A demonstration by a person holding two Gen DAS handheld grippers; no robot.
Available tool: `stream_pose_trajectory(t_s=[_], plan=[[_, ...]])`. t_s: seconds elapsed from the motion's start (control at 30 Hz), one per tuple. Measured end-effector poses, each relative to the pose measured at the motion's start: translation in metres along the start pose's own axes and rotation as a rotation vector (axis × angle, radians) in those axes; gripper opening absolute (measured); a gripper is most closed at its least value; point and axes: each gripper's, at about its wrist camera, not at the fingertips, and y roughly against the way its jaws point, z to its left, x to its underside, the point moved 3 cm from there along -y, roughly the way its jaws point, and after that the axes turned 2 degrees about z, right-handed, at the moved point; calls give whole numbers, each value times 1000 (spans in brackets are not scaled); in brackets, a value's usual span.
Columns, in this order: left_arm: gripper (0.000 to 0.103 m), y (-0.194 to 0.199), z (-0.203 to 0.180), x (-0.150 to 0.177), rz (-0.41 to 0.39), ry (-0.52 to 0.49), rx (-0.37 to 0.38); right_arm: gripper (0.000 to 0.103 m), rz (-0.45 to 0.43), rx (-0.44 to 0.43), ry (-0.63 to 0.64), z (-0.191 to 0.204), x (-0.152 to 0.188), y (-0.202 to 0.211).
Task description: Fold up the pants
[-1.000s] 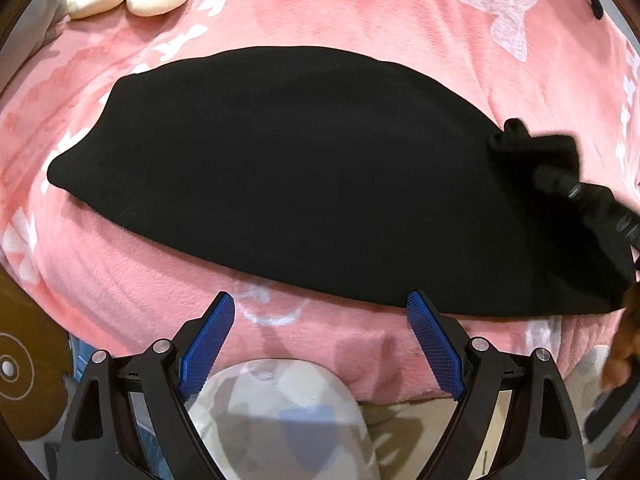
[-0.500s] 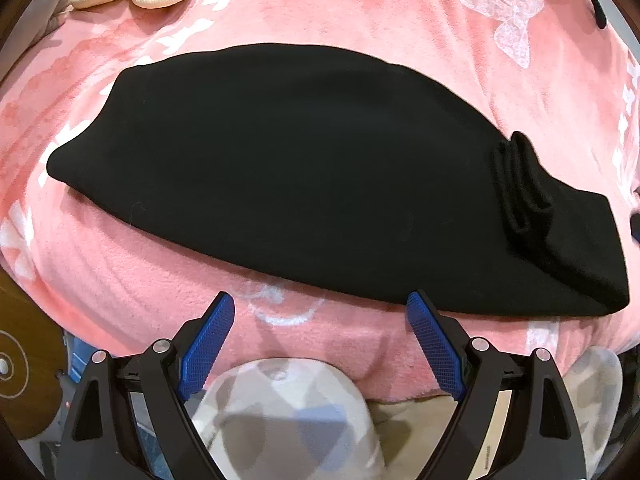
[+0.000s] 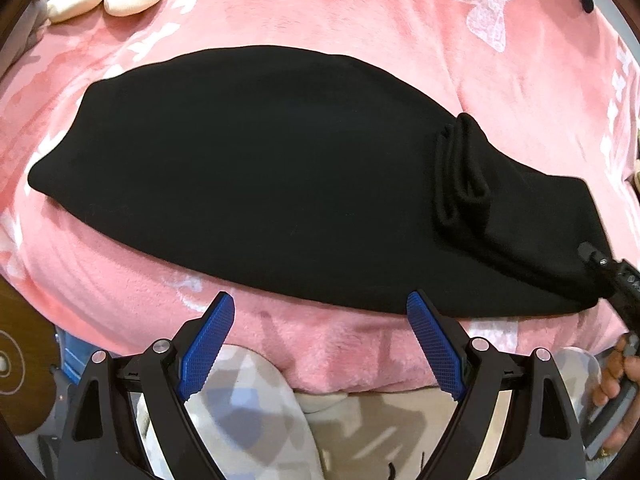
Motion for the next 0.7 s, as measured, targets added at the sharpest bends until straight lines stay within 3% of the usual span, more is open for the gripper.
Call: stream_pose_trajectory(t_s=[0.2,0.4,0.47,0.5,0.6,0.67,0.7], plan=[[86,-1,-23,-10,-8,-40,-53,19,-122,11,60,-10,-29,39],[86,-3,-35,-4,-6,-83,-73,21,-155,158,31,-60,-39,51],[86,-9,-38,-1,3,-89,-71,31,-57,197,61,-72,-31,34],[86,-12,-39,-1,10,-91,-71,36,-59,230,61,-73,-27,34],[86,-15,-44,1,9,-90,-70,43,-210,352,207,-36,-20,67],[86,-15,-43,1,7,-80,-60,71,-278,331,308,-3,-20,81],[86,-15,-42,0,7,-73,-54,73,-292,283,355,20,-18,82]])
